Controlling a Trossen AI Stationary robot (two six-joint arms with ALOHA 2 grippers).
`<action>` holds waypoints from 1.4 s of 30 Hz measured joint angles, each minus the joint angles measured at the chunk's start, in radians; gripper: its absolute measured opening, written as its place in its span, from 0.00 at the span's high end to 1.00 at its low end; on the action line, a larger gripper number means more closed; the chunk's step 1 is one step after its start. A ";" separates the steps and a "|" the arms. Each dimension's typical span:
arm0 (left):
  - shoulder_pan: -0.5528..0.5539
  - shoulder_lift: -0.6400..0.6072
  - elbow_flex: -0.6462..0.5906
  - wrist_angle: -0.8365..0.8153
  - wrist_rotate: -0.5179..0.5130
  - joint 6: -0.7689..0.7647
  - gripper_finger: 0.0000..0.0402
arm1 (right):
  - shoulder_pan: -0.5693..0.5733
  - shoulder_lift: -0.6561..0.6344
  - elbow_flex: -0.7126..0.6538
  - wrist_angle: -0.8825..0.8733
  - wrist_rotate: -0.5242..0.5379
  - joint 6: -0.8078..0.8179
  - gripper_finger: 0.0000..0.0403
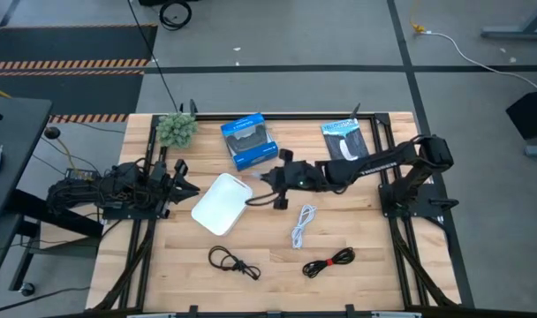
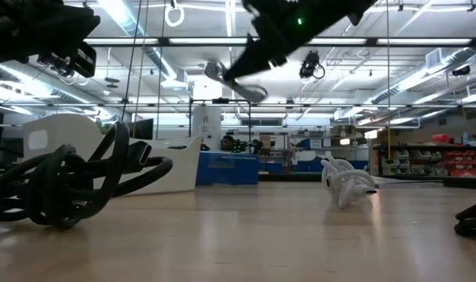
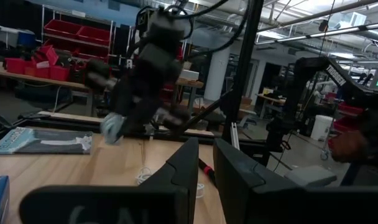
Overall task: Pick and place USB-C Cables
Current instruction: Put the light blue charger cable into the white bin
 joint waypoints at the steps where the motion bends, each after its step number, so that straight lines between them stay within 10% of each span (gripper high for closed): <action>1: 0.000 0.000 0.000 0.000 0.000 0.000 0.86 | 0.011 0.000 0.004 0.024 0.000 -0.006 0.94; 25: 0.000 0.000 0.000 0.000 0.000 0.000 0.86 | 0.094 0.004 0.299 0.065 -0.113 -0.057 0.94; 42: 0.000 0.000 0.000 0.000 0.000 0.000 0.86 | 0.060 0.414 0.715 -0.158 -0.294 -0.103 0.94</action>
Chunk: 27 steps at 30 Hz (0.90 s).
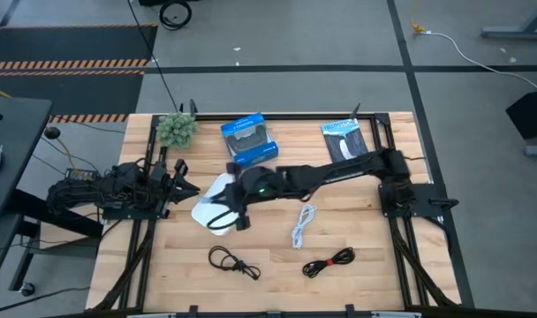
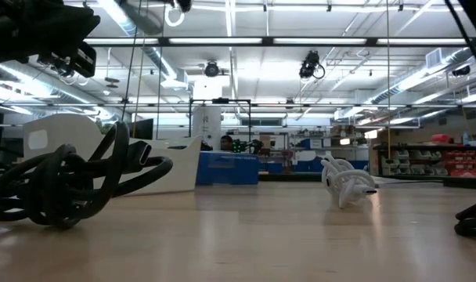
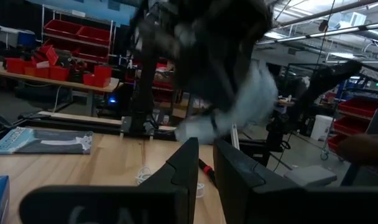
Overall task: Pick and place USB-C Cables
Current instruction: Put the light blue charger cable into the white bin
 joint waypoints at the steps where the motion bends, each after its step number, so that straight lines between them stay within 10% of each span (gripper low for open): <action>1: 0.000 0.000 0.000 0.000 0.000 0.000 0.86 | -0.002 0.016 0.005 -0.016 -0.011 -0.007 0.94; 27: 0.000 0.000 0.000 0.000 0.000 0.000 0.86 | -0.022 0.218 0.011 -0.213 0.107 -0.507 0.86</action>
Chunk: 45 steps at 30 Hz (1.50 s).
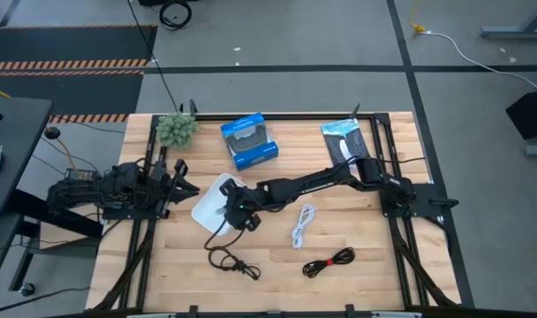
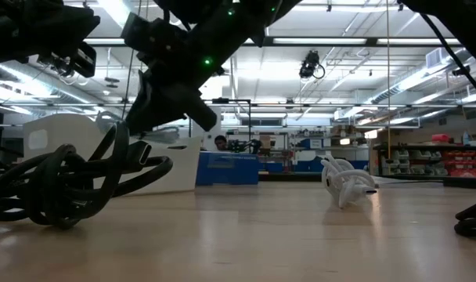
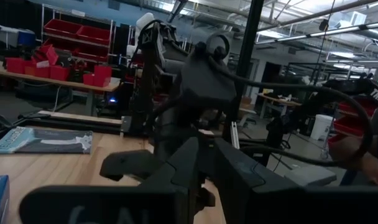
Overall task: Pick and place USB-C Cables
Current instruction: Put the light blue charger cable into the white bin, then put the white charger cable into the white bin
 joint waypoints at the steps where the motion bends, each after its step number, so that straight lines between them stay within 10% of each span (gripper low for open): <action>1: 0.000 0.000 0.000 0.000 0.000 0.000 0.86 | 0.000 0.000 0.000 -0.009 0.001 -0.011 0.84; 16: 0.000 0.000 0.000 0.001 0.000 0.000 0.86 | 0.059 -0.076 0.000 -0.155 0.081 0.079 0.65; 23: 0.000 0.000 0.000 0.001 0.000 0.000 0.86 | 0.091 -0.168 0.001 -0.495 -0.143 0.220 0.65; 33: 0.000 0.000 0.000 0.001 0.000 0.000 0.86 | 0.107 -0.174 -0.044 -0.935 -0.152 0.312 0.48; 45: 0.000 0.000 0.000 0.001 0.000 0.000 0.86 | 0.122 -0.175 -0.216 -0.897 -0.128 0.360 0.41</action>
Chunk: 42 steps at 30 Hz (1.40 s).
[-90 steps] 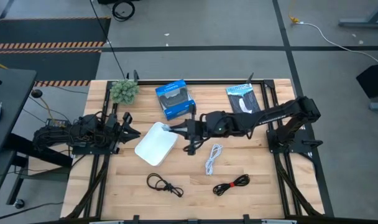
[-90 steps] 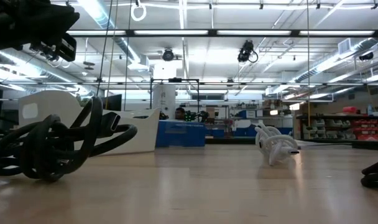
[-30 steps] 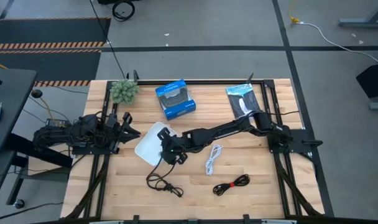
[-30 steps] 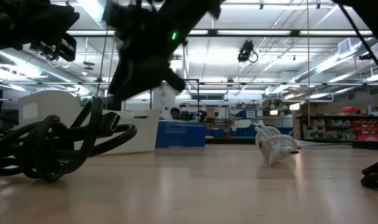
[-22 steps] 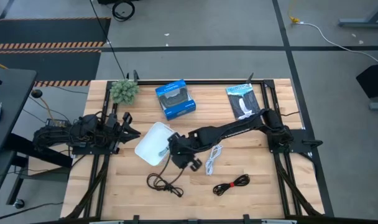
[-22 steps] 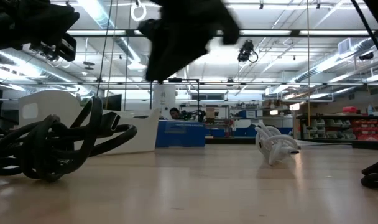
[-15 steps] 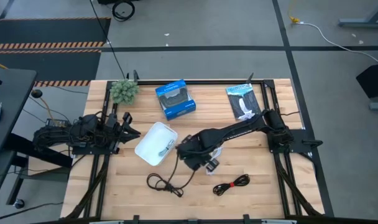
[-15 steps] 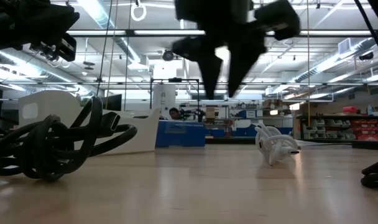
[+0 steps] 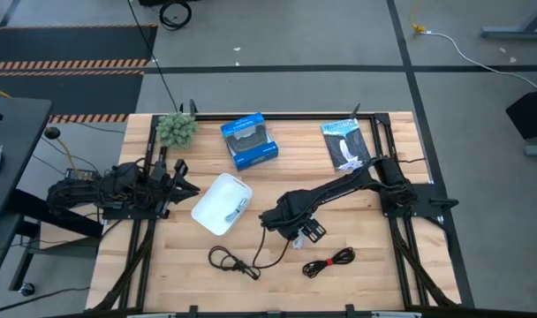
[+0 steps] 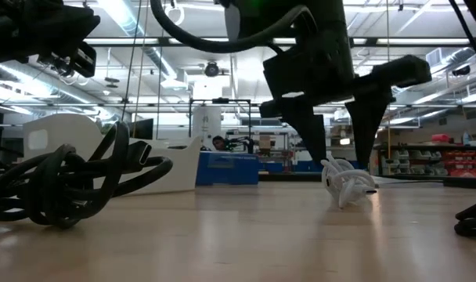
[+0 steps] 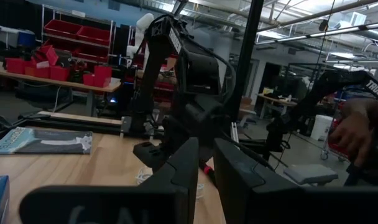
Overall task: Pick and place USB-C Cables
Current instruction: Put the white charger cable into the white bin
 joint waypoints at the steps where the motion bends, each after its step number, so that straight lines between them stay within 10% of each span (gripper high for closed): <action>1: 0.000 0.000 0.000 0.000 0.000 0.000 0.86 | 0.002 0.000 -0.009 0.013 0.000 0.000 0.42; 18: 0.000 0.000 0.000 0.000 0.000 0.000 0.86 | 0.021 0.000 -0.077 0.083 0.020 -0.007 0.94; 29: 0.000 0.000 0.000 0.000 0.000 0.000 0.86 | 0.020 0.000 0.040 0.099 0.078 0.026 0.93; 42: 0.000 0.000 0.000 0.000 0.000 0.000 0.86 | -0.050 0.000 0.155 0.519 0.006 -0.033 0.92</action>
